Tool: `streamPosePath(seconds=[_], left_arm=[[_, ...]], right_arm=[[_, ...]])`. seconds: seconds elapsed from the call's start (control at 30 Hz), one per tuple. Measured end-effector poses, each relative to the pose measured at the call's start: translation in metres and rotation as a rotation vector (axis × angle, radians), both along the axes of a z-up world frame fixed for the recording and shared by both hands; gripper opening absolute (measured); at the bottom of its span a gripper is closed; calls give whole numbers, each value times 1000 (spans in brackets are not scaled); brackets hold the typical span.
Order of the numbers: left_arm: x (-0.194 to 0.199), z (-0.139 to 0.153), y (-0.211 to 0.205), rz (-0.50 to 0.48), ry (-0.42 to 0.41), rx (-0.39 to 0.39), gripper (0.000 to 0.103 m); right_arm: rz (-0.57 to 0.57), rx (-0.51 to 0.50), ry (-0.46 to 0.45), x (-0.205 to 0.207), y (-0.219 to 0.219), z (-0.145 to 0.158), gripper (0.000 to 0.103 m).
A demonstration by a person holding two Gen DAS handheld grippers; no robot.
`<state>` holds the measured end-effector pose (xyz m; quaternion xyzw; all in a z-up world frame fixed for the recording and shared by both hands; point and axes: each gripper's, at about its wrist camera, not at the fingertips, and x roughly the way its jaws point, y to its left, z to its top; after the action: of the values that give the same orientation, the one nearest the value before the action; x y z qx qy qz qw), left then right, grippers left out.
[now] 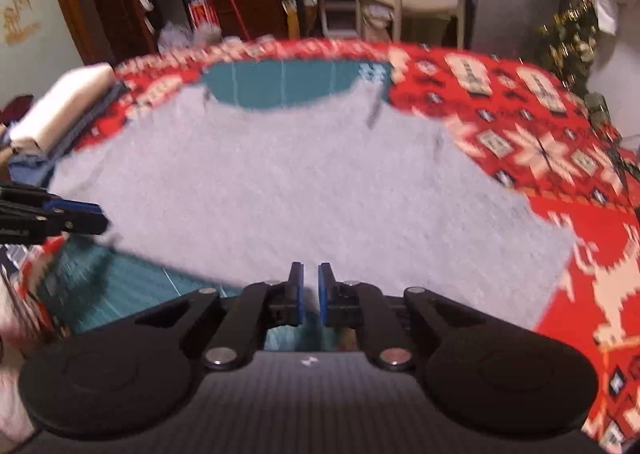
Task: Fold clothes
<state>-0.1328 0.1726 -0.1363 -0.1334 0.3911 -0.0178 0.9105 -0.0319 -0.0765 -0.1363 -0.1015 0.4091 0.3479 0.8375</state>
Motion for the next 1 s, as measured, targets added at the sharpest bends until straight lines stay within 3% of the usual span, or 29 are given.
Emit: streamPosePath(seconds=[0.17, 0.33, 0.57, 0.8, 1.0], left_arm=[[12, -14, -20, -11, 21, 53, 20], [-3, -18, -35, -25, -7, 142, 20], [-11, -7, -25, 39, -69, 133, 20], [10, 6, 18, 173, -81, 200, 20], [28, 3, 69, 282, -41, 175, 19]], right_arm=[[47, -60, -31, -13, 33, -17, 9], [34, -50, -73, -37, 28, -22, 10], [6, 25, -81, -34, 16, -11, 11], [-83, 73, -98, 10, 10, 2, 11], [-88, 86, -99, 36, 15, 0, 11]])
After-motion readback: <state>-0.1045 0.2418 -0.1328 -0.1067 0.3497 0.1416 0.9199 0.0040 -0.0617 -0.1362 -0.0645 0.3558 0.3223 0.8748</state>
